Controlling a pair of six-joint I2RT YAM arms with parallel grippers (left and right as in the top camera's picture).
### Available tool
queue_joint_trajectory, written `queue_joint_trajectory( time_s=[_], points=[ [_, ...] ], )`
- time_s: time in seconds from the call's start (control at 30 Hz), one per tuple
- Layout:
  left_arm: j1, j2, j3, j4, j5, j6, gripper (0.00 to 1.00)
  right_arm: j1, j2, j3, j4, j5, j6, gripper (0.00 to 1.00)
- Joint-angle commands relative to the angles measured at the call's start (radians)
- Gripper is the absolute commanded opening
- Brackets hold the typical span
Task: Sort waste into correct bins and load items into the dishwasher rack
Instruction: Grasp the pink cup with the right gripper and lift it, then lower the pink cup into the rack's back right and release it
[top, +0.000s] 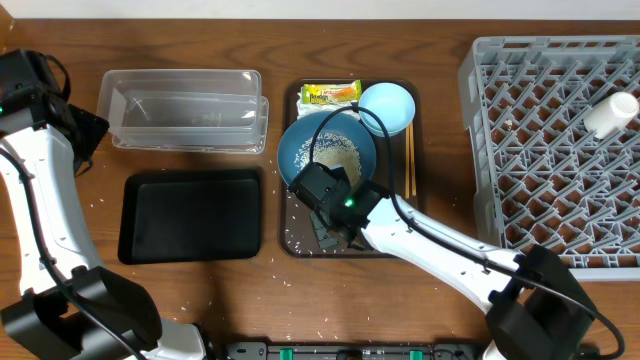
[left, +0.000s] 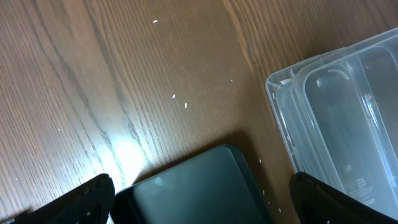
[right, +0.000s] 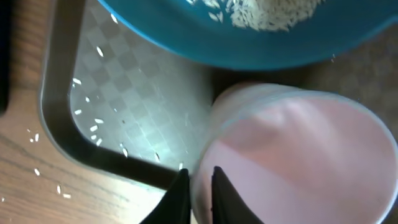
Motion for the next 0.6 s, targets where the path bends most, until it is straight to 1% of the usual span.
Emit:
queue_joint_trajectory(
  time_s=[0.0, 0.2, 0.33, 0.47, 0.57],
  points=[
    [0.003, 0.003, 0.005, 0.000, -0.008, -0.005, 0.93, 0.007, -0.007, 0.080, -0.037, 0.000, -0.029, 0.01],
    [0.003, 0.003, 0.005, 0.000, -0.008, -0.005, 0.93, -0.007, -0.008, 0.231, -0.192, 0.021, -0.054, 0.01],
    [0.003, 0.003, 0.005, 0.000, -0.008, -0.005, 0.93, -0.053, -0.009, 0.351, -0.317, 0.030, -0.114, 0.01],
    [0.003, 0.003, 0.005, 0.000, -0.008, -0.005, 0.93, -0.156, -0.021, 0.481, -0.470, 0.113, -0.127, 0.01],
    [0.003, 0.003, 0.005, 0.000, -0.008, -0.005, 0.93, -0.281, -0.037, 0.546, -0.553, 0.158, -0.131, 0.01]
  ],
)
